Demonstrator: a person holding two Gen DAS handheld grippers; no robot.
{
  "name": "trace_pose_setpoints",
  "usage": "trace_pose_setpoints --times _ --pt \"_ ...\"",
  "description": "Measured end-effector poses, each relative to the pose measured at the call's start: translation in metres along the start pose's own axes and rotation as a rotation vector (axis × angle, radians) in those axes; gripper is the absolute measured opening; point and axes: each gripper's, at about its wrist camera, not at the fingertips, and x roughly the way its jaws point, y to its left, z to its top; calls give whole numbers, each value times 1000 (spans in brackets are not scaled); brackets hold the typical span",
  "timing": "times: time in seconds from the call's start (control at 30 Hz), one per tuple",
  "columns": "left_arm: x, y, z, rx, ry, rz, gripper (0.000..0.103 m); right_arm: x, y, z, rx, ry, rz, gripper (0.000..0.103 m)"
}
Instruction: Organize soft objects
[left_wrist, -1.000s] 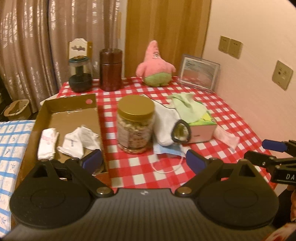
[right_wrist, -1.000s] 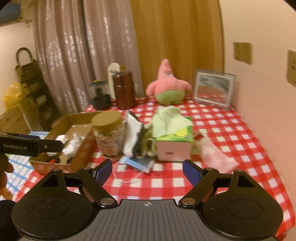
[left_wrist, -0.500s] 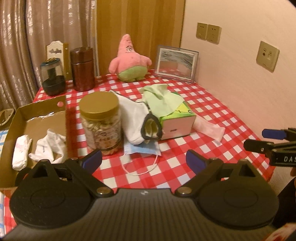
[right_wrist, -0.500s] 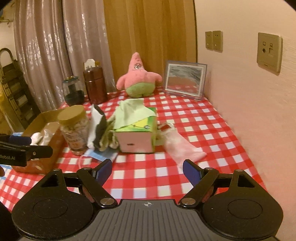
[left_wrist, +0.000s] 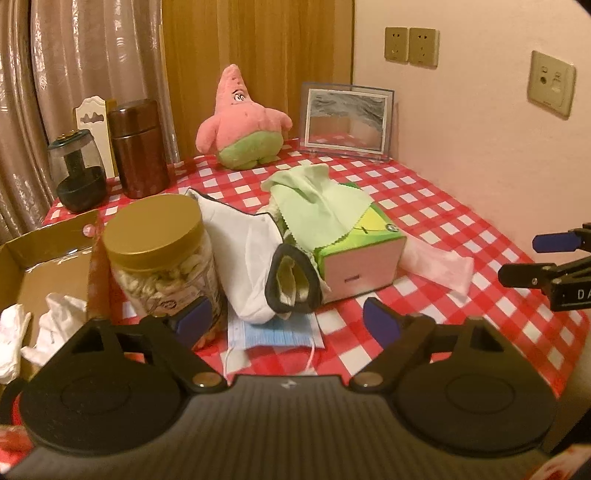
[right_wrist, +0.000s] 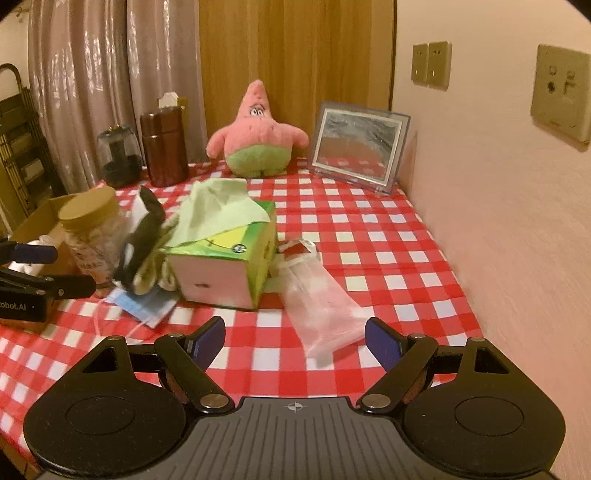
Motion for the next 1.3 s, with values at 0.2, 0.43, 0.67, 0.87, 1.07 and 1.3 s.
trace_pose_setpoints --times 0.2,0.43,0.67,0.87,1.07,1.3 --pt "31 8 12 -31 -22 -5 75 29 -10 6 6 9 -4 83" --pt "58 6 21 2 -24 23 53 56 -12 13 -10 31 0 75" --pt "72 4 24 8 -20 38 35 78 -19 17 -23 59 2 71" --pt "79 4 27 19 -22 58 7 102 -24 18 -38 117 39 69" --pt "68 1 24 33 -43 47 5 126 -23 17 -86 169 43 57" --pt "43 -2 23 41 -78 26 5 145 -26 13 -111 219 36 25"
